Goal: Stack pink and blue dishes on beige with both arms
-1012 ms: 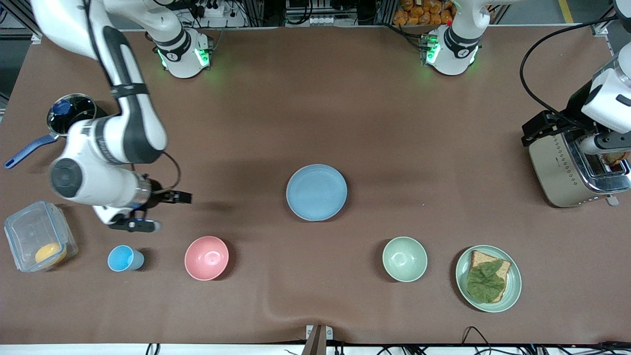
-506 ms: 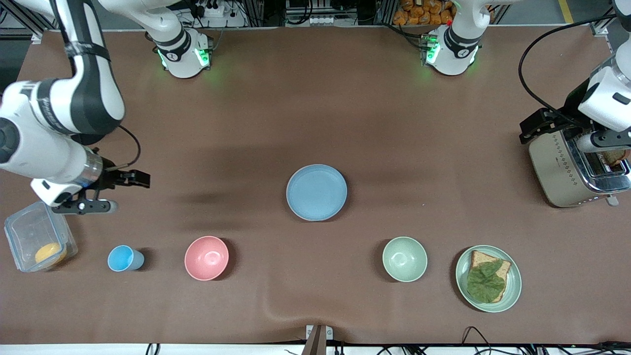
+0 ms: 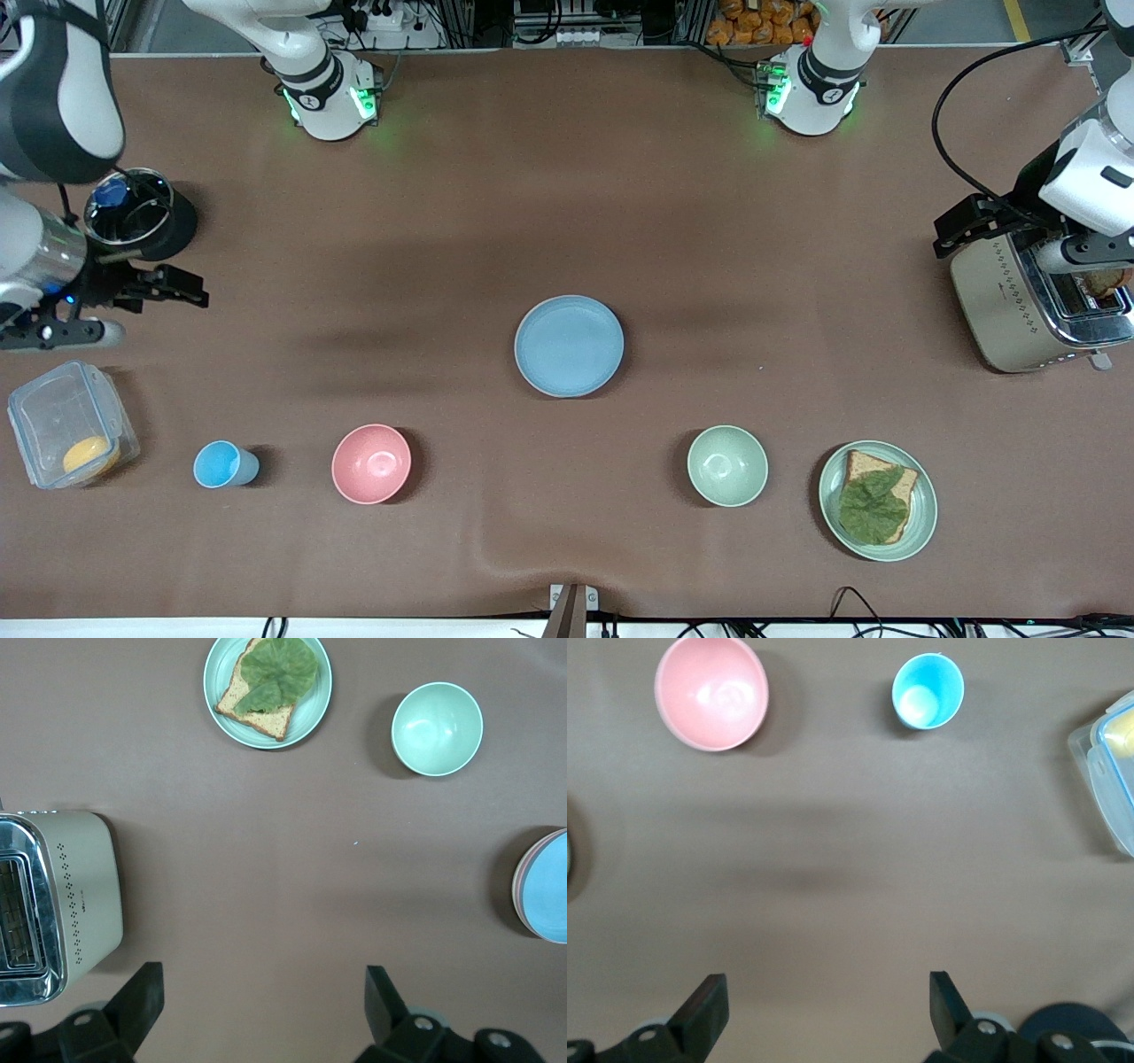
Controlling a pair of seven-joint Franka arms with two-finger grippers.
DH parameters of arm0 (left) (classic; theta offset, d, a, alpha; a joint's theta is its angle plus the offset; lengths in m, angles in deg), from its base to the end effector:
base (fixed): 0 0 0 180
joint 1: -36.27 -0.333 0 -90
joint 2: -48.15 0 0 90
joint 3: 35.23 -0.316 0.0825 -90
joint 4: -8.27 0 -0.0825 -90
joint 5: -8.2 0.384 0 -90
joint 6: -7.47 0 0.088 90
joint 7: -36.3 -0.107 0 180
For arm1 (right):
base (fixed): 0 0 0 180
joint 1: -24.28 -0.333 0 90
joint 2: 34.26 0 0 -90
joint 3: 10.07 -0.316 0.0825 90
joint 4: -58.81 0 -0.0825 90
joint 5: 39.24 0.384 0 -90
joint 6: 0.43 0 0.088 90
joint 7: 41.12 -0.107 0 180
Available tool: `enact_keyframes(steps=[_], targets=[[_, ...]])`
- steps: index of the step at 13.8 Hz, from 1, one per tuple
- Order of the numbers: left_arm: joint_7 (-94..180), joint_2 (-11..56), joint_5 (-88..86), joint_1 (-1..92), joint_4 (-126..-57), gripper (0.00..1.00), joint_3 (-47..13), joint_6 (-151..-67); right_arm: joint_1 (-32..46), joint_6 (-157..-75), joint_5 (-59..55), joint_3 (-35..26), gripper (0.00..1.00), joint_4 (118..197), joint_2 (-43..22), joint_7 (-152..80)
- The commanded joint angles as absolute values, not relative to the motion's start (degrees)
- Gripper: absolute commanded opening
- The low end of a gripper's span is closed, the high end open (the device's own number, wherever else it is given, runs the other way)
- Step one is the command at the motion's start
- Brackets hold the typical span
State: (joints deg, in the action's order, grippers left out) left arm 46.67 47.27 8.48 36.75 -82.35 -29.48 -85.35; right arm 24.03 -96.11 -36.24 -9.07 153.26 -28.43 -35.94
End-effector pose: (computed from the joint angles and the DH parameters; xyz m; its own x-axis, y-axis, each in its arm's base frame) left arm 0.5606 -0.0602 0.6152 0.9971 0.0720 0.0233 0.0720 -0.9974 0.0009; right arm 0.5859 -0.0021 0.5381 0.9945 0.0719 -0.0755 0.0677 -0.9961 -0.0568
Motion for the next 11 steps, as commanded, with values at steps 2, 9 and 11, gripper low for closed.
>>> enact_keyframes(steps=[2, 9, 11], targets=[[45.53, 47.88, 7.94, 36.19, -82.08, 1.00, -29.16, -84.29, 24.98, -90.09, -37.75, -10.86, 1.00, 154.34, -36.28, -36.20], [45.71, 47.88, 7.41, 35.75, -81.47, 1.00, -29.52, -84.29, 25.59, -84.37, -37.75, -10.60, 1.00, 152.67, -37.78, -40.59], [45.80, 47.71, 7.41, 35.83, -80.24, 1.00, -29.52, -83.42, 26.12, -83.84, -37.75, -10.68, 1.00, 152.85, -37.87, -40.59]])
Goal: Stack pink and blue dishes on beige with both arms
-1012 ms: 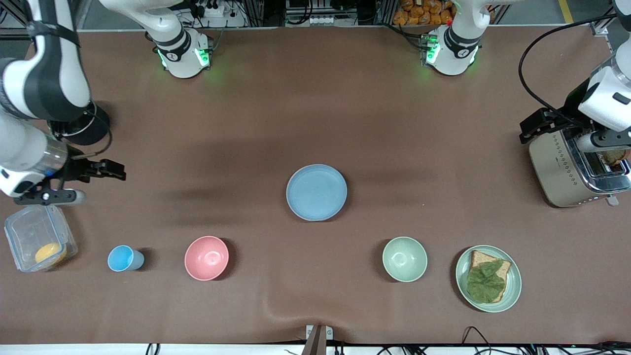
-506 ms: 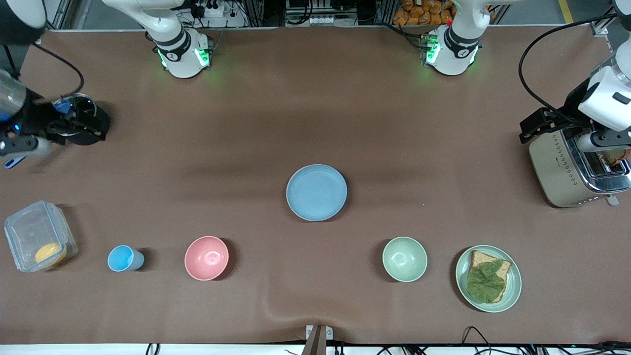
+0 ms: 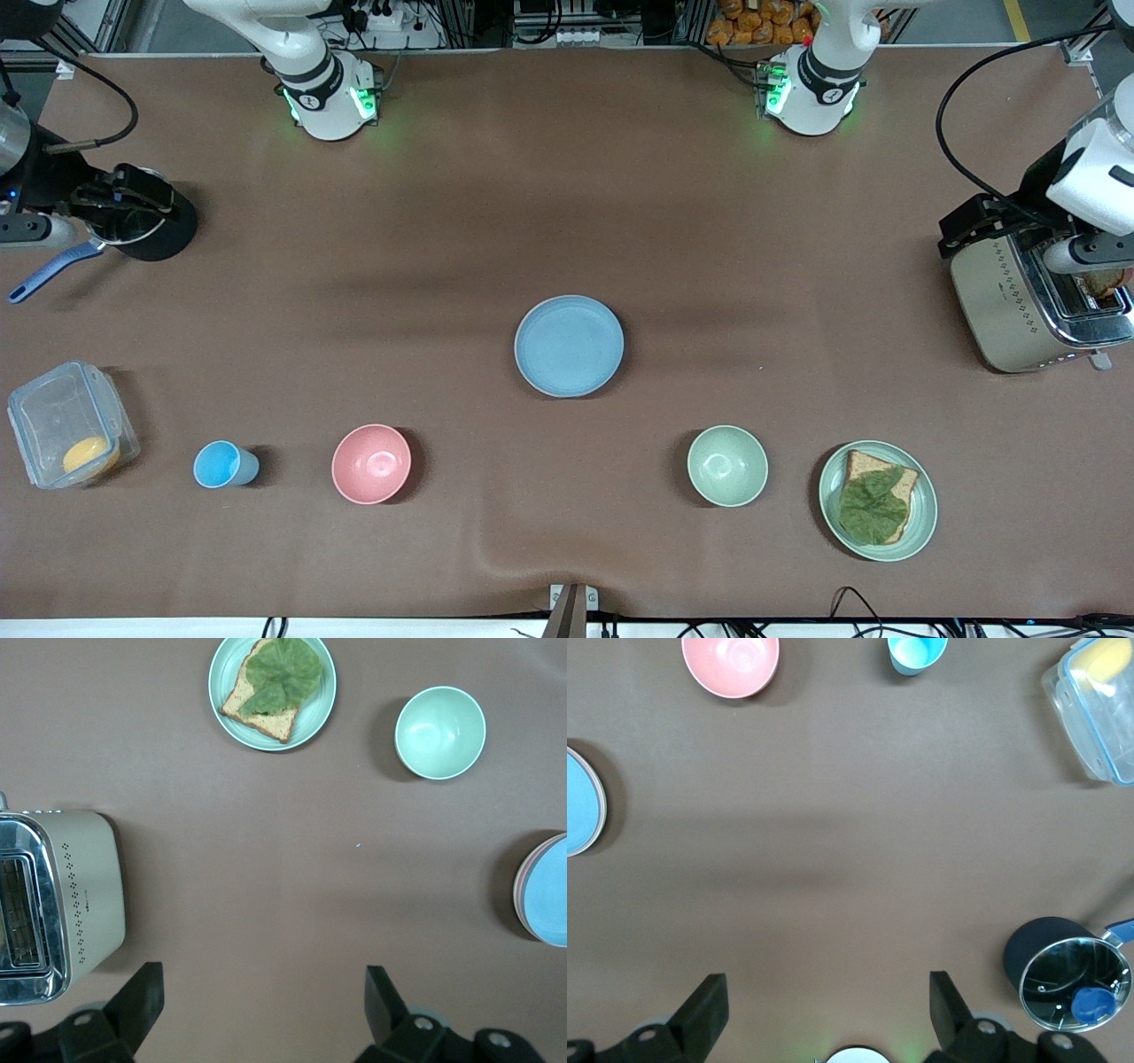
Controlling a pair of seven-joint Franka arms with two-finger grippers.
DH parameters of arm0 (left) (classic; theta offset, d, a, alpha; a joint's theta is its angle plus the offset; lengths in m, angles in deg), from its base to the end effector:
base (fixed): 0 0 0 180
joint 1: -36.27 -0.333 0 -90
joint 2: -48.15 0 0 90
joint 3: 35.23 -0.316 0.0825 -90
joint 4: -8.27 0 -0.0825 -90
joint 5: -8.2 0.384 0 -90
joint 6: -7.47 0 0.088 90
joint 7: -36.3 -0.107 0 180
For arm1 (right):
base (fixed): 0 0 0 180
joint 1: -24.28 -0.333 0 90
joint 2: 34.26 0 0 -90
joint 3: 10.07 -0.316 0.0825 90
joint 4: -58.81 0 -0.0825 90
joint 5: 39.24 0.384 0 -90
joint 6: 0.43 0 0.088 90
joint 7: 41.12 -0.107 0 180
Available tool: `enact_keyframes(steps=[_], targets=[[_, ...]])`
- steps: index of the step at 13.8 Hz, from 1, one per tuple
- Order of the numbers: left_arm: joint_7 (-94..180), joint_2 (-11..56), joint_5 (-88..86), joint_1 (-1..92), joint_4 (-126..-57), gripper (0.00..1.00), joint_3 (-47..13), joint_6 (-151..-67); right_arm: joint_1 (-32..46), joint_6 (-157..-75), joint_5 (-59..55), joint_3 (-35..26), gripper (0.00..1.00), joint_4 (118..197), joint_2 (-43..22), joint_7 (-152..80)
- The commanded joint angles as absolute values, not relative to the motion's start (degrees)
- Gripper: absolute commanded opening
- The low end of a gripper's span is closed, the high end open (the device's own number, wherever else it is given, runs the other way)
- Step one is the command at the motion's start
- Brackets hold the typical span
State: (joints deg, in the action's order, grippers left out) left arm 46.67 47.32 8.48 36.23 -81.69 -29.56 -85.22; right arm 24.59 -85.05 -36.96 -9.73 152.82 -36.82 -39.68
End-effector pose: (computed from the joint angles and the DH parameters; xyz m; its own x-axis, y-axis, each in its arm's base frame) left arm 0.5610 -0.0544 0.6210 0.9960 0.0825 0.0333 0.0825 -0.9966 0.0026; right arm 0.5289 -0.0015 0.6085 0.9929 0.0176 -0.1178 0.0126 -0.9990 -0.0430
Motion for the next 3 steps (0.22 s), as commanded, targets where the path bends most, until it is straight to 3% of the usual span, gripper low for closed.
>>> enact_keyframes(steps=[1, 3], targets=[[45.80, 47.53, 7.32, 35.75, -79.28, 1.00, -29.52, -82.89, 26.12, -83.75, -37.75, -10.60, 1.00, 152.85, -37.87, -40.59], [45.88, 47.36, 7.93, 35.92, -78.66, 1.00, -29.43, -81.66, 26.21, -83.75, -37.75, -10.60, 1.00, 152.85, -37.87, -40.59]])
